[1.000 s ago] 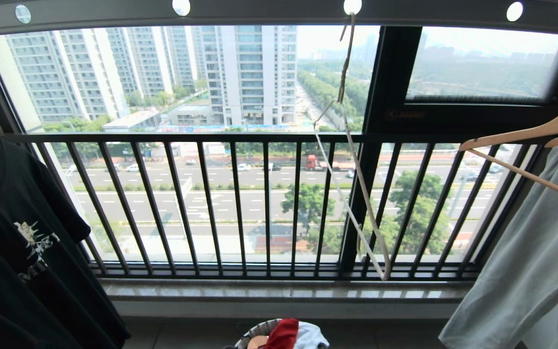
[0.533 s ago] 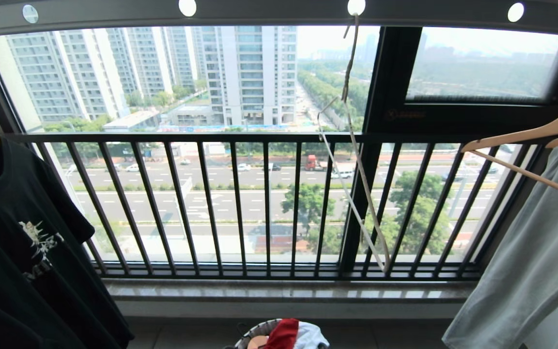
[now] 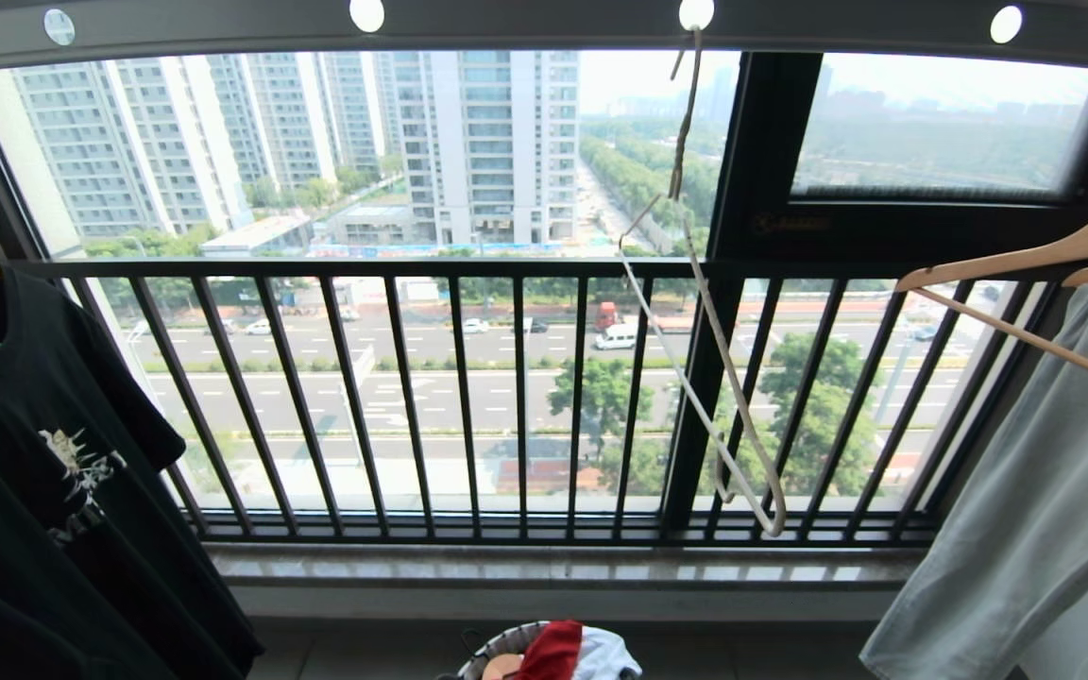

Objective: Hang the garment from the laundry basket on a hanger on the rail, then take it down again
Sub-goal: Pick up the clothes rack on the clothesline

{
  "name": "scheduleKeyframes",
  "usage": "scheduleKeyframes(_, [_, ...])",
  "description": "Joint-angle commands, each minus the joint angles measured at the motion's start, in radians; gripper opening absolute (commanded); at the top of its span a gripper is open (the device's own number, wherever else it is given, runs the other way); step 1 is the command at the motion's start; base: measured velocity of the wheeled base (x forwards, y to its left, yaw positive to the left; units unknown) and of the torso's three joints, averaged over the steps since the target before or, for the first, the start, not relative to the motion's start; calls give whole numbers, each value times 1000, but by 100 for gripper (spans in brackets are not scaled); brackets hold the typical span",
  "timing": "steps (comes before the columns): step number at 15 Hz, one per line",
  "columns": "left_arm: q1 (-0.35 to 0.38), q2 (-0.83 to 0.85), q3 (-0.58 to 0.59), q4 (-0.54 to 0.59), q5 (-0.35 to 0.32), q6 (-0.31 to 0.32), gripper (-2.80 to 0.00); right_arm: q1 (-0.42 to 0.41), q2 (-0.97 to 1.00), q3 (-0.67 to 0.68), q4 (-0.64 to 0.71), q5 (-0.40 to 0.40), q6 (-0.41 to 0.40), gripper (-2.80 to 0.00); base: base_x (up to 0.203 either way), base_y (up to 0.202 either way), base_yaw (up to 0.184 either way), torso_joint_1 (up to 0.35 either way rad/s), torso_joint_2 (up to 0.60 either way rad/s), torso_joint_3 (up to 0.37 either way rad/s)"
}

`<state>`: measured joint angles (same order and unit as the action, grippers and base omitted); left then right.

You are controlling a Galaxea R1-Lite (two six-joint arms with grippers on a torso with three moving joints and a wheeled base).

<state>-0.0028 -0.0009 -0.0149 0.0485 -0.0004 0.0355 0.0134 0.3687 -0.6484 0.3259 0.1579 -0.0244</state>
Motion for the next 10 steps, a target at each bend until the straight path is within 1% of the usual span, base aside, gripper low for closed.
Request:
scheduleKeyframes(1, [0,1,0,1,0,0,-280,1,238,-131,11,23,1,-280,0,0,0,0,0,0])
scheduleKeyframes(2, [0,1,0,1,0,0,-280,2,316,-200,22,31,1,-280,0,0,0,0,0,0])
scheduleKeyframes(4, [0,1,0,1,0,0,-280,16,473,-383,73,39,6,-280,0,0,0,0,0,0])
scheduleKeyframes(6, [0,1,0,1,0,0,-280,61,612,-586,161,38,49,-280,0,0,0,0,0,0])
scheduleKeyframes(7, [0,1,0,1,0,0,-280,102,677,-688,217,30,89,-280,0,0,0,0,0,0])
scheduleKeyframes(8, [0,1,0,1,0,1,-280,163,740,-765,265,9,133,-280,0,0,0,0,0,0])
scheduleKeyframes(9, [0,1,1,1,0,0,-280,254,788,-812,296,-37,176,-280,0,0,0,0,0,0])
scheduleKeyframes(10, [0,1,0,1,0,0,-280,344,823,-839,313,-102,211,-280,0,0,0,0,0,0])
